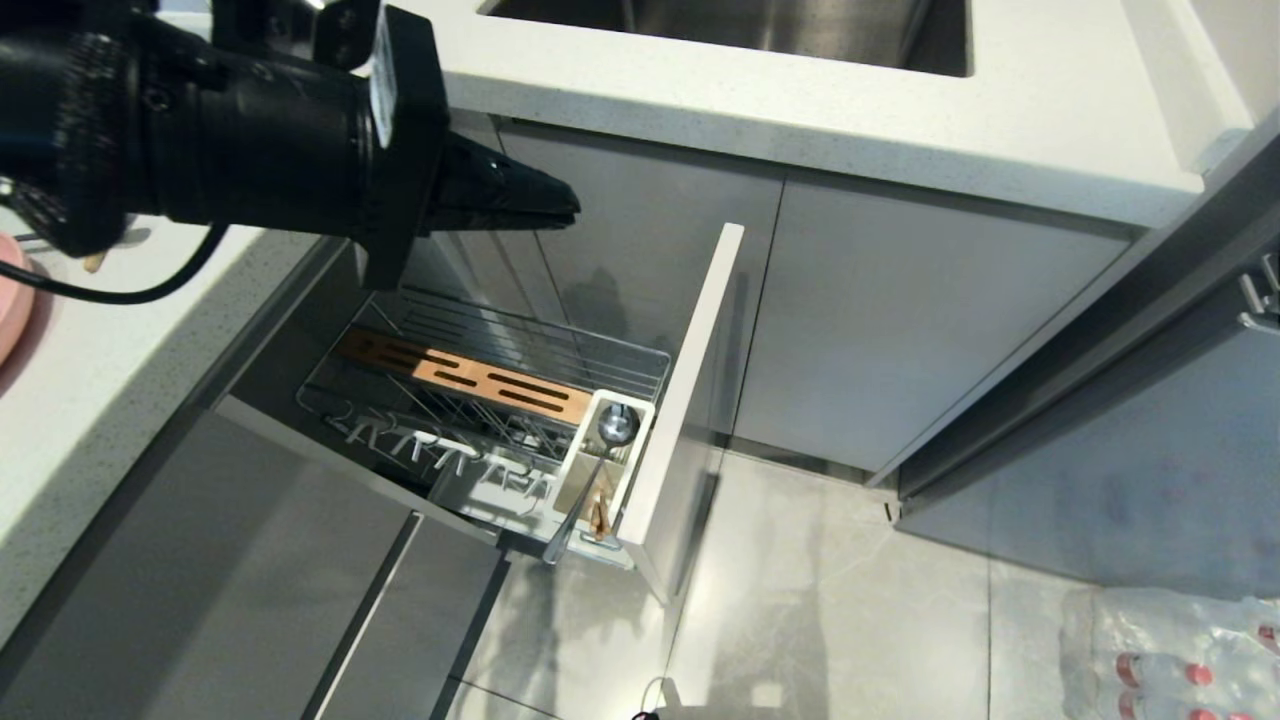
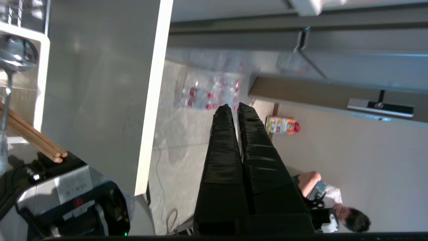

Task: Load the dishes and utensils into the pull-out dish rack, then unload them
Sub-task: Close the cupboard

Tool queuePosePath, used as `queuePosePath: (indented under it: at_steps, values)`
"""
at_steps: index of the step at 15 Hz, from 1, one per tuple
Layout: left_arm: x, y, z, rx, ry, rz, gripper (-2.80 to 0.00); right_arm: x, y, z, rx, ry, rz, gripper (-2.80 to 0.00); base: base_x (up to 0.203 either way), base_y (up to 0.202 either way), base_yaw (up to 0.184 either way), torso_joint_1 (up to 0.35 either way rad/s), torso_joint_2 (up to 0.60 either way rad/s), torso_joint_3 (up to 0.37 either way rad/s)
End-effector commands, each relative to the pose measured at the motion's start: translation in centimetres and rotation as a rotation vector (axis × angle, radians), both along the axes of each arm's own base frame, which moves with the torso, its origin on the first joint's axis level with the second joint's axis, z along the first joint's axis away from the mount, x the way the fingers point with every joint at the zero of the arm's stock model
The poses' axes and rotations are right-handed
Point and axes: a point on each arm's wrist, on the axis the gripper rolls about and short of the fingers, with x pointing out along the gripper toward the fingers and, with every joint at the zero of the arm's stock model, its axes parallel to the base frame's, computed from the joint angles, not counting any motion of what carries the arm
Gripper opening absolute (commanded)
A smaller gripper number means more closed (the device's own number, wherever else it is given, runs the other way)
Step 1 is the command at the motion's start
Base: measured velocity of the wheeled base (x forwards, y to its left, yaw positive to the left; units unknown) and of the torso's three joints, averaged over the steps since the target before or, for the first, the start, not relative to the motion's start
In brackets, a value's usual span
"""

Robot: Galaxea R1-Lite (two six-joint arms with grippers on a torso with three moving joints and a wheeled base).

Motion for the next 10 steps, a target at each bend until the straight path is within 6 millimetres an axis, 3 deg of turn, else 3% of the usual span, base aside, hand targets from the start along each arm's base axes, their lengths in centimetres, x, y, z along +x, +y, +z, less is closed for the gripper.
queuePosePath:
  at_steps: [1,6,10]
  values:
    - [1.6,-2.0,-1.7,0.039,0.058,-0.023,-2.80,0.0,0.0,0.0,0.000,-0.001,0.001,-2.80,0.000,0.000,0.000,0.000,0.00,0.000]
    - [2.0,-6.5,-5.5,0.193,0.170,-0.147,-2.80,0.0,0.0,0.0,0.000,-0.001,0.000,-2.80,0.000,0.000,0.000,0.000,0.00,0.000]
    - [2.9,-9.0,-8.0,0.288,0.204,-0.120,-2.80,0.0,0.0,0.0,0.000,0.001,0.000,-2.80,0.000,0.000,0.000,0.000,0.00,0.000]
